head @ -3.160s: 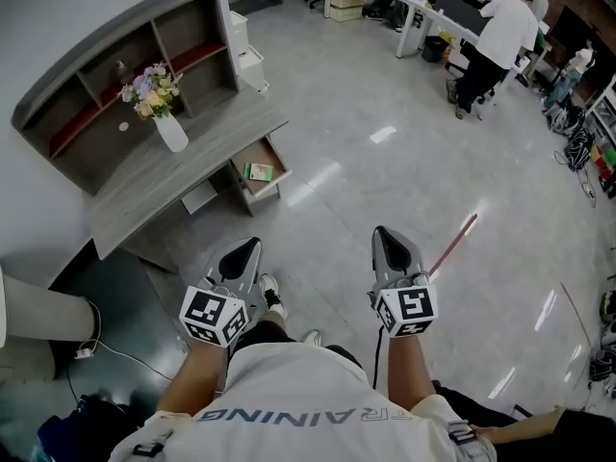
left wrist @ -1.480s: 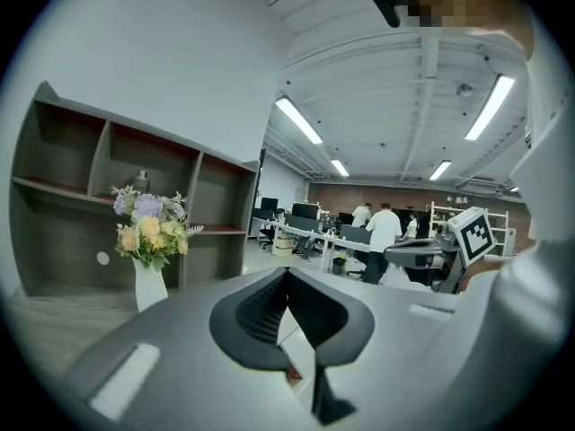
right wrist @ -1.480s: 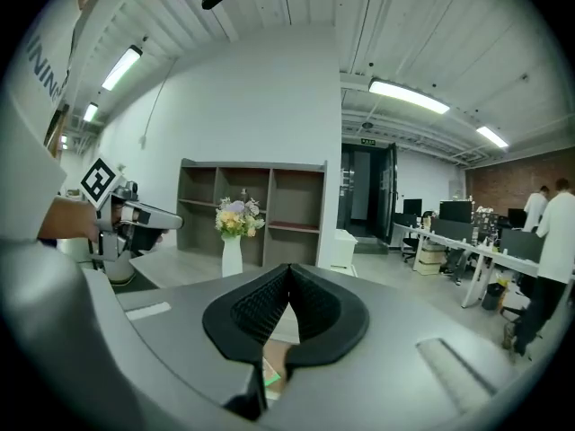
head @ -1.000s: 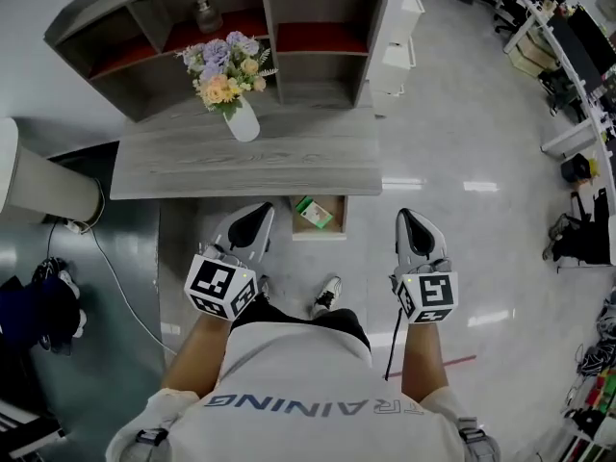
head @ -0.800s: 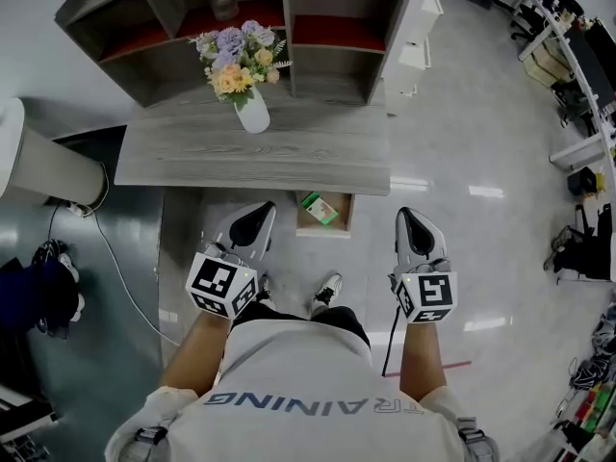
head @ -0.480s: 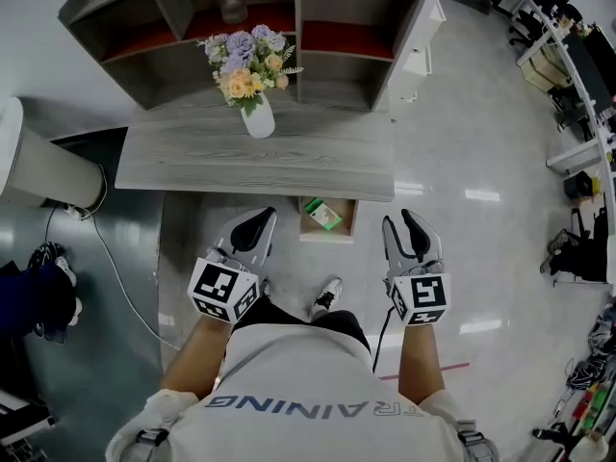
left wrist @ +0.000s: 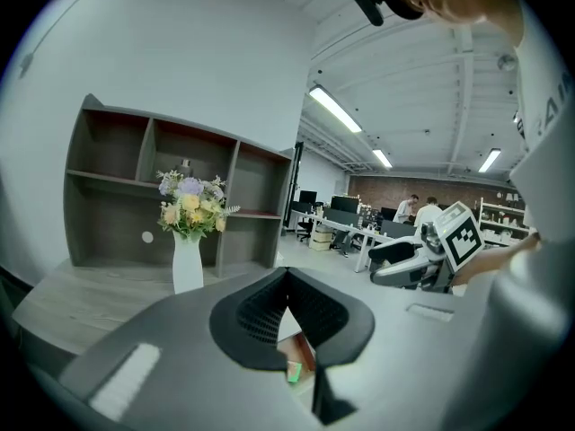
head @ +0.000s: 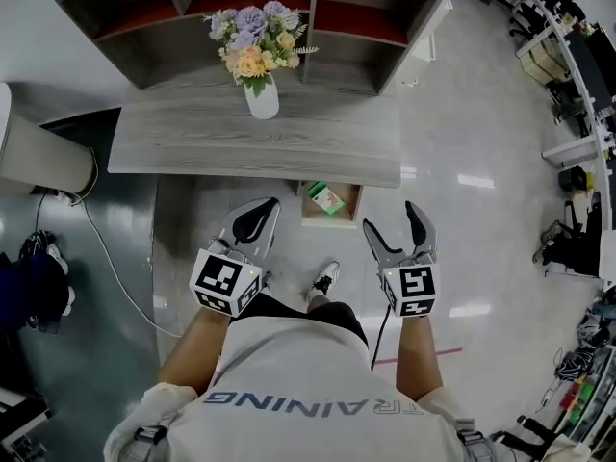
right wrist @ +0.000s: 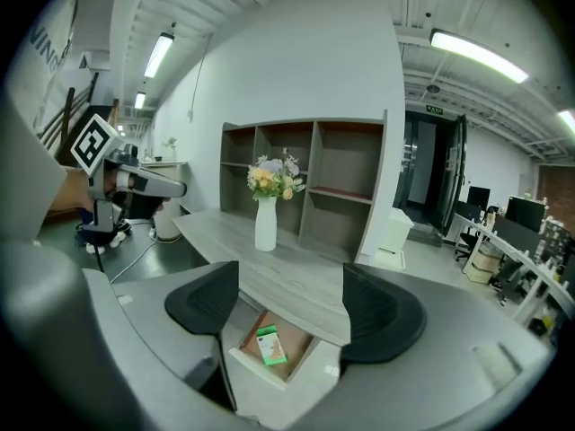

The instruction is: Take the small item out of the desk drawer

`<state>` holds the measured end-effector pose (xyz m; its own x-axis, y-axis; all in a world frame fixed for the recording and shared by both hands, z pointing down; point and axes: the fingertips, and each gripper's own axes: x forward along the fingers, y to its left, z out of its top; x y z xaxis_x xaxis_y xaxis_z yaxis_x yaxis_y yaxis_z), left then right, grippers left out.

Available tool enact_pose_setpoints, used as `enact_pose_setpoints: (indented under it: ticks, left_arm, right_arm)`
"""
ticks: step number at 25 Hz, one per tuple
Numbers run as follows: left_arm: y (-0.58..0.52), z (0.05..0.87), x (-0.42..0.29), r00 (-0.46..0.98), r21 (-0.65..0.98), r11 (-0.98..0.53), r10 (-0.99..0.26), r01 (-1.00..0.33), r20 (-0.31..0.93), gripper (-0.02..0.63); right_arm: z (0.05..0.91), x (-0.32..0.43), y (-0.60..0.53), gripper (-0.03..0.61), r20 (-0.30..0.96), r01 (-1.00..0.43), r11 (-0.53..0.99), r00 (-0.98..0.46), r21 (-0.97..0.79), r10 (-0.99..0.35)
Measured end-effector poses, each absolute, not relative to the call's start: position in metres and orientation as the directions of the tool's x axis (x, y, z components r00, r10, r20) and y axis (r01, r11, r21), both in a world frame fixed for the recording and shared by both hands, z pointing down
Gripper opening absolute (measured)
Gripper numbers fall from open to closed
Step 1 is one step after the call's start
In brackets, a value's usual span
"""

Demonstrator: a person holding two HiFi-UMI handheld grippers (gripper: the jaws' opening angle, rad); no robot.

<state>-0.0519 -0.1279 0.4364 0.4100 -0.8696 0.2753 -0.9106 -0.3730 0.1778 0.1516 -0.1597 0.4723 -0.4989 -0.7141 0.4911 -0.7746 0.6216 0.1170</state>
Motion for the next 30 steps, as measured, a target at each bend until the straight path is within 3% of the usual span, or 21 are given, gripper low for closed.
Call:
enact_pose_setpoints:
  ticks: [5,8,19,30]
  left_arm:
    - [-0.121,0.459,-0.058,0.393,0.174,-0.355,-0.870,-0.919,0.299,-0.008]
    - [-0.116,0.482,-0.066,0.374,0.166,-0.336,-0.865,-0.927,0.334,-0.008]
    - [-0.094,0.548,-0.072,0.284,0.222,-0.202,-0.847,-0.954,0.449,-0.008]
    - [-0.061,0.579,-0.090,0.205,0.232,-0.095,-0.831,-0.968,0.516,-0.008]
  right_arm:
    - [0.543,0.132,-0.159,0.373,0.592,-0.736,0.664,-0.479,0.131,-0.648]
    - [0.594,0.115,-0.163,0.331,0.625,-0.719,0.680,-0.468,0.141,-0.624]
    - [0.795,0.094,-0.184,0.359,0.832,-0.588,0.776,-0.297,0.228,-0.469]
    - [0.901,0.096,-0.203,0.368,0.878,-0.503,0.785,-0.100,0.361,-0.468]
